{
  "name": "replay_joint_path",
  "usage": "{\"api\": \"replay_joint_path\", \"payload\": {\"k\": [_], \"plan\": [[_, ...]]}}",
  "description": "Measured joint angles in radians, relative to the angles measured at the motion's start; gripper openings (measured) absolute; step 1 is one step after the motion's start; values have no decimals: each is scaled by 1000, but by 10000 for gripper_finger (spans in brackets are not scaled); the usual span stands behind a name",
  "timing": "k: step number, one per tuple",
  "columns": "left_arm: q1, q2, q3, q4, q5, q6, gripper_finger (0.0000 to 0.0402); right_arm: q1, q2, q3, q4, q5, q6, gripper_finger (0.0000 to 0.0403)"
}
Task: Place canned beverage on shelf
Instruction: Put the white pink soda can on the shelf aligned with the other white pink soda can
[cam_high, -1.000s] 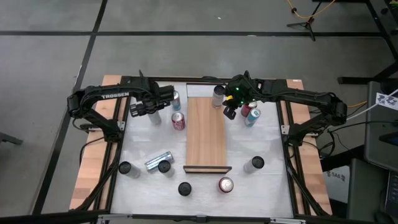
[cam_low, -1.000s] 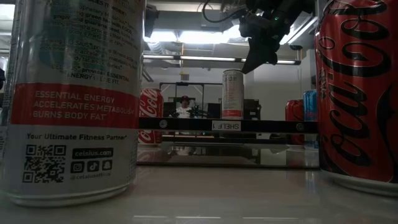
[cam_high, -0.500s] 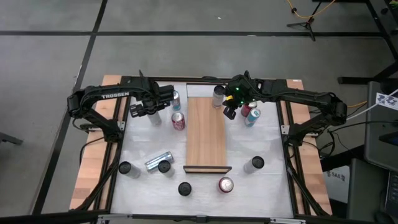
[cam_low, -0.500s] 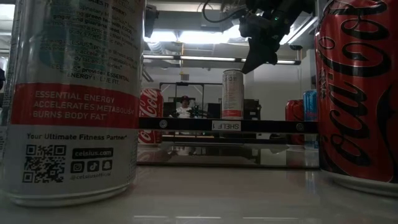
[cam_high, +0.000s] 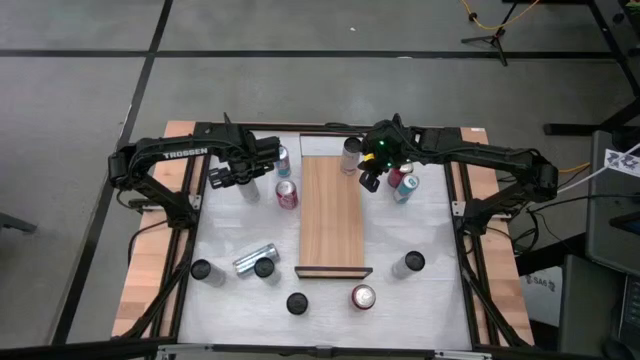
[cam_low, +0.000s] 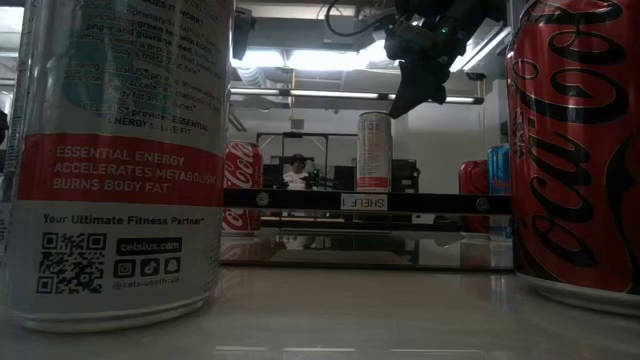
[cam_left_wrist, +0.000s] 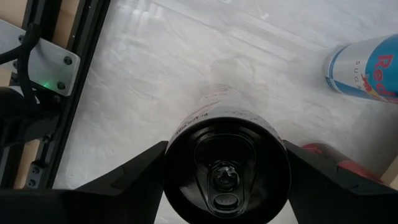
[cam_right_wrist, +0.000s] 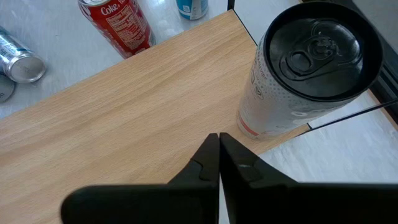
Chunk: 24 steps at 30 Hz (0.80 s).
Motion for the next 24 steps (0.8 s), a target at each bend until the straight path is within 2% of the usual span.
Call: {"api": "replay_joint_path", "payload": {"k": [24], "plan": [[0, 0, 0, -2, -10, 26, 273, 0, 0, 0, 0, 0, 0, 1]]}}
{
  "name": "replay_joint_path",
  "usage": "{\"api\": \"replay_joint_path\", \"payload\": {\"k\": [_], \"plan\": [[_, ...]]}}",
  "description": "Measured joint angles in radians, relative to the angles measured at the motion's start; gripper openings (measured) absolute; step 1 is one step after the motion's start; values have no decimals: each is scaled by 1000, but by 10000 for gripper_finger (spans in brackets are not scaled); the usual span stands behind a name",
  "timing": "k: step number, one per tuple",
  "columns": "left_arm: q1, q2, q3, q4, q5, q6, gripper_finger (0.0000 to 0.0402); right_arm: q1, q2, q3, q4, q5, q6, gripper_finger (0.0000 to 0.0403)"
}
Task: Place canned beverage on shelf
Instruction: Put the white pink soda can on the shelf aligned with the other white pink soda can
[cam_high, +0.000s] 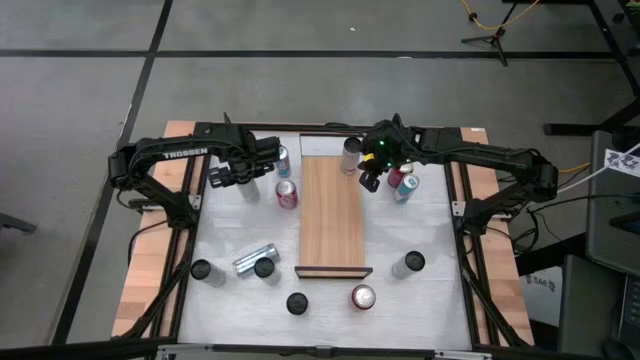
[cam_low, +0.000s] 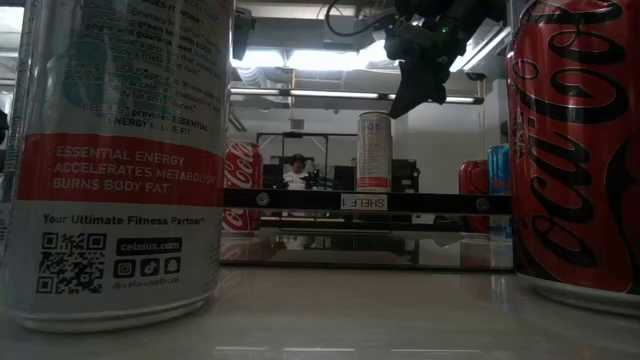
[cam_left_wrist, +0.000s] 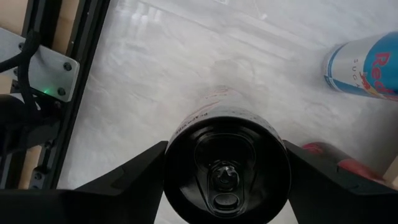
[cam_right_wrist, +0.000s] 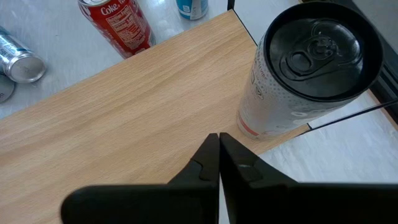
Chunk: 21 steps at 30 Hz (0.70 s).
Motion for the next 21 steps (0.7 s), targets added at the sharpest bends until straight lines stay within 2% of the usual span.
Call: {"api": "replay_joint_path", "payload": {"k": [21], "plan": [[-14, 0, 0, 5, -27, 0, 273, 0, 0, 0, 0, 0, 0, 1]]}}
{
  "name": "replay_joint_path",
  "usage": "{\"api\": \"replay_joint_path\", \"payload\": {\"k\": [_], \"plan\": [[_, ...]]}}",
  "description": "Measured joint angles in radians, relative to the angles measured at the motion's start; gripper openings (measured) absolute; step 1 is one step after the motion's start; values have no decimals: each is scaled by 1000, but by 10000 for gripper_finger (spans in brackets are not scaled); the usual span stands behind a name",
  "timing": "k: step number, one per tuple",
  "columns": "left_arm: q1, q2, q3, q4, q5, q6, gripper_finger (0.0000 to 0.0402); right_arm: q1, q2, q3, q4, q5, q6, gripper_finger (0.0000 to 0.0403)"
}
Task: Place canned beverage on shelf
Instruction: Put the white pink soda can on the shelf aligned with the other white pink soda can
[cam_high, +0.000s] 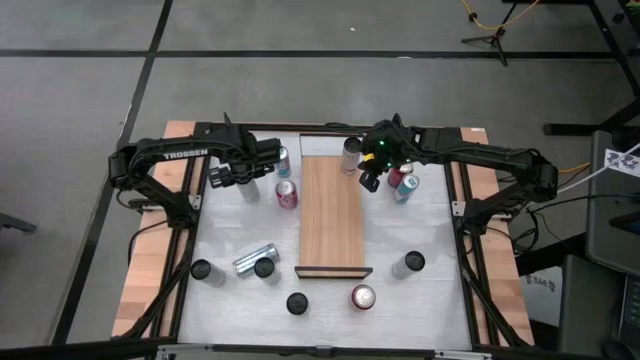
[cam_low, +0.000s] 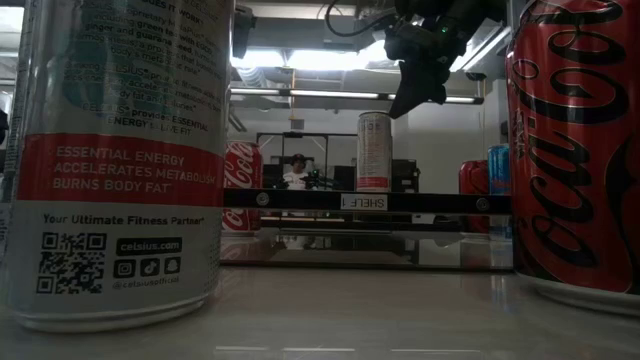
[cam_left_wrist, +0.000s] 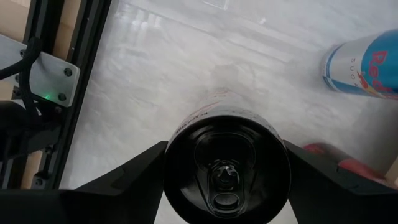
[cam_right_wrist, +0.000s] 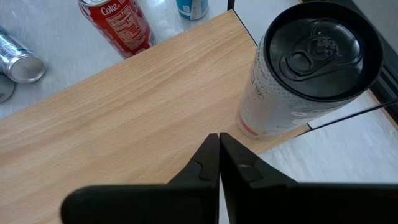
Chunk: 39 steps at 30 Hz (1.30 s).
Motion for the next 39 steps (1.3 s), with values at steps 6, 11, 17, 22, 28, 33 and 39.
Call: {"api": "replay_joint_path", "payload": {"k": [6, 11, 17, 22, 28, 33, 39], "plan": [[0, 0, 0, 14, 23, -21, 273, 0, 0, 0, 0, 0, 0, 1], [0, 0, 0, 29, 30, -21, 273, 0, 0, 0, 0, 0, 0, 1], [0, 0, 0, 29, 30, -21, 273, 0, 0, 0, 0, 0, 0, 1], [0, 0, 0, 29, 29, -19, 273, 0, 0, 0, 0, 0, 0, 1], [0, 0, 0, 30, 26, -18, 273, 0, 0, 0, 0, 0, 0, 1], [0, 0, 0, 31, 30, -19, 273, 0, 0, 0, 0, 0, 0, 1], [-8, 0, 0, 33, 29, -18, 273, 0, 0, 0, 0, 0, 0, 1]]}}
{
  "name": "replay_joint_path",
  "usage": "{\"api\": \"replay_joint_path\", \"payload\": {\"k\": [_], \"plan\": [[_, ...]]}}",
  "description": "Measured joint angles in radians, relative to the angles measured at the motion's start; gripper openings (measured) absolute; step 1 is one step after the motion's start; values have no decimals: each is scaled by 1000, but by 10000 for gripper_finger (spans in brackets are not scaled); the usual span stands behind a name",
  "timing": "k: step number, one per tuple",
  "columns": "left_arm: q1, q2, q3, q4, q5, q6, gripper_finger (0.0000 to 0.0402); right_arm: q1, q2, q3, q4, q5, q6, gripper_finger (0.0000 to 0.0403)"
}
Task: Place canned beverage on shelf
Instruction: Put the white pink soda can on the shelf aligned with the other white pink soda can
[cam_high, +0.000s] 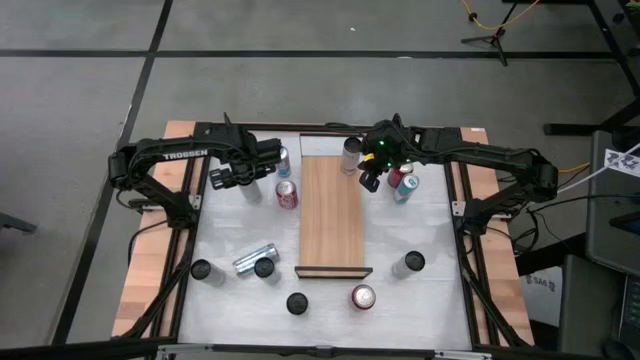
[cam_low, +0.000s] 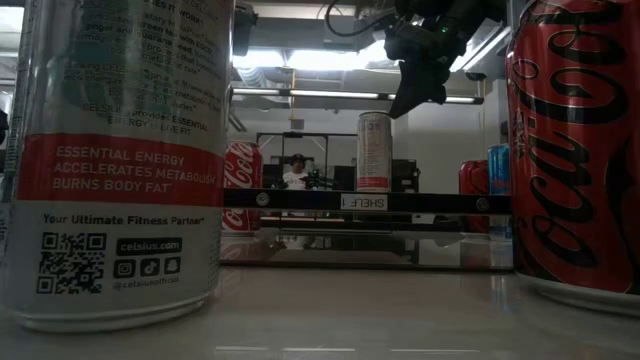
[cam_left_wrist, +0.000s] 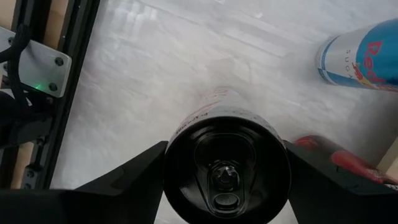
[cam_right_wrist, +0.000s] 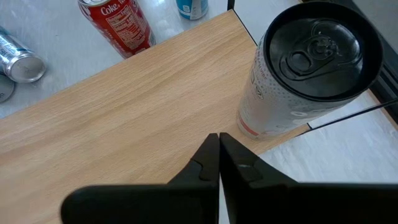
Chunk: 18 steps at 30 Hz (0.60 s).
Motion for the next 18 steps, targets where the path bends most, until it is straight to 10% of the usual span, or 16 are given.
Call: {"api": "replay_joint_path", "payload": {"k": [18], "plan": [[0, -11, 0, -47, -28, 8, 373, 0, 0, 0, 0, 0, 0, 1]]}}
